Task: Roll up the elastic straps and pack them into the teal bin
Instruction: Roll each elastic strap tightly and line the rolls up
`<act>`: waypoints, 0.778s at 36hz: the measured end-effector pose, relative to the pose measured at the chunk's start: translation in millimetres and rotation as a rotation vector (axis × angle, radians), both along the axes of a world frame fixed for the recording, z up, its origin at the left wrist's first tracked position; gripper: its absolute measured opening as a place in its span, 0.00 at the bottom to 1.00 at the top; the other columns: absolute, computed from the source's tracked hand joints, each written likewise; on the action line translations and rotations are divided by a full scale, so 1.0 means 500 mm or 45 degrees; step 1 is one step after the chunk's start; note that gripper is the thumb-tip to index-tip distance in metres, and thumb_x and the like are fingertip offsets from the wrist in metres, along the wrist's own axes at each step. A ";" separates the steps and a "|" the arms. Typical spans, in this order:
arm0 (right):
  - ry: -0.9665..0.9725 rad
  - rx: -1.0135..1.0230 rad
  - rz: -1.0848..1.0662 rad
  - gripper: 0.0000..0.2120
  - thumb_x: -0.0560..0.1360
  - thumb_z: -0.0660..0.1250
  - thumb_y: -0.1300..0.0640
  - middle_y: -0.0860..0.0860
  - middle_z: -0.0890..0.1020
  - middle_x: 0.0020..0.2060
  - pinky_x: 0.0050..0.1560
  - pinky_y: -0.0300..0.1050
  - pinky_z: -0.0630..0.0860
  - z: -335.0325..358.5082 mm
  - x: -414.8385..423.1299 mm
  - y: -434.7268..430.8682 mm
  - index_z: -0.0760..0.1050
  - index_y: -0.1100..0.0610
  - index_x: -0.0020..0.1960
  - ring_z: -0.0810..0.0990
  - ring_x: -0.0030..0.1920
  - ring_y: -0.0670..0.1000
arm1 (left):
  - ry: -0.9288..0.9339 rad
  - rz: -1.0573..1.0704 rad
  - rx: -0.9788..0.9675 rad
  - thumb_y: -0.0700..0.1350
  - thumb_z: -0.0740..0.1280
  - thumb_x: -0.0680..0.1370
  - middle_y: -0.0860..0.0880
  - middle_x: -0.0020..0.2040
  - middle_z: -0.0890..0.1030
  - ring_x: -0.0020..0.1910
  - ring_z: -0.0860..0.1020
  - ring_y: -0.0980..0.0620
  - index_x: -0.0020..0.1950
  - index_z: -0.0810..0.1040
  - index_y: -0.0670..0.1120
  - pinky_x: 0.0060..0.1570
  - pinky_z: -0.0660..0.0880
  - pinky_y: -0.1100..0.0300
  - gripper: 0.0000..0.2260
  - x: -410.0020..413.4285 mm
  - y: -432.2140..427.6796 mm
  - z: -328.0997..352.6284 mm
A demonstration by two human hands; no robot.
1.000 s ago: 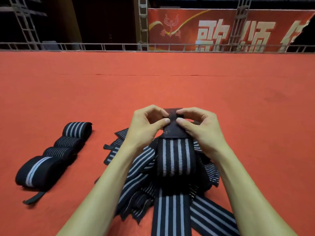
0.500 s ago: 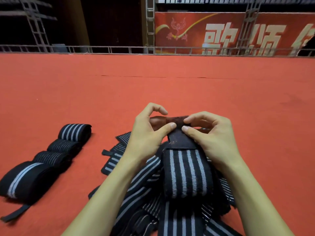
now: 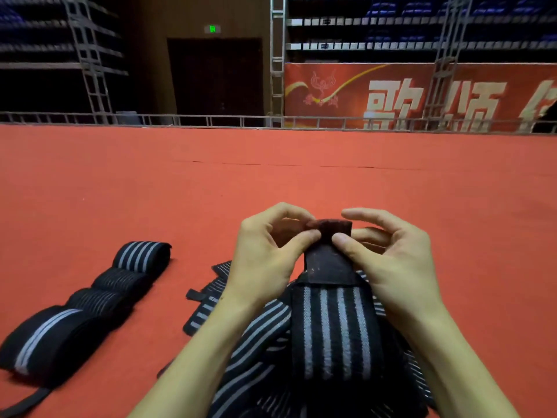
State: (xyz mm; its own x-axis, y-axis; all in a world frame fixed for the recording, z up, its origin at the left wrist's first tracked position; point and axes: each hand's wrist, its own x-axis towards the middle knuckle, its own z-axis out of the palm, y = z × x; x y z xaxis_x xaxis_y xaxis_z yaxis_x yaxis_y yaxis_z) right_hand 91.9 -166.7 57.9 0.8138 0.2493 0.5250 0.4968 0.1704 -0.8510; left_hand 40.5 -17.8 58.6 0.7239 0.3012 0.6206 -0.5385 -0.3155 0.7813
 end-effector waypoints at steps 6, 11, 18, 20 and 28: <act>-0.063 0.037 -0.009 0.10 0.70 0.75 0.68 0.53 0.86 0.37 0.41 0.50 0.82 0.002 0.003 0.001 0.83 0.54 0.40 0.84 0.38 0.52 | -0.044 0.008 0.015 0.29 0.71 0.73 0.54 0.38 0.85 0.39 0.82 0.59 0.41 0.83 0.47 0.44 0.77 0.67 0.13 -0.002 -0.009 -0.001; 0.045 0.110 0.138 0.10 0.72 0.73 0.67 0.57 0.86 0.40 0.39 0.47 0.80 0.003 0.001 0.000 0.84 0.53 0.44 0.83 0.38 0.55 | -0.081 0.025 0.045 0.29 0.71 0.73 0.56 0.38 0.85 0.39 0.82 0.60 0.41 0.82 0.48 0.44 0.78 0.67 0.13 -0.005 -0.009 0.001; -0.008 0.137 0.064 0.11 0.71 0.72 0.72 0.54 0.87 0.37 0.41 0.45 0.82 0.005 0.001 -0.001 0.83 0.57 0.40 0.86 0.38 0.52 | 0.028 -0.041 -0.095 0.37 0.71 0.77 0.48 0.44 0.85 0.43 0.83 0.53 0.44 0.82 0.46 0.46 0.81 0.56 0.05 -0.007 -0.021 0.002; -0.044 0.126 0.034 0.12 0.71 0.71 0.73 0.54 0.87 0.37 0.43 0.46 0.83 0.006 0.001 -0.002 0.83 0.57 0.40 0.86 0.39 0.52 | 0.079 -0.063 -0.159 0.45 0.71 0.77 0.48 0.43 0.84 0.43 0.82 0.50 0.41 0.82 0.49 0.48 0.80 0.46 0.04 -0.009 -0.027 0.005; -0.039 0.170 0.040 0.14 0.71 0.72 0.73 0.53 0.86 0.37 0.41 0.42 0.81 0.008 -0.007 0.008 0.84 0.54 0.38 0.85 0.38 0.50 | 0.183 -0.106 -0.254 0.39 0.71 0.76 0.50 0.40 0.83 0.37 0.79 0.55 0.40 0.80 0.49 0.37 0.74 0.62 0.07 -0.018 -0.027 0.015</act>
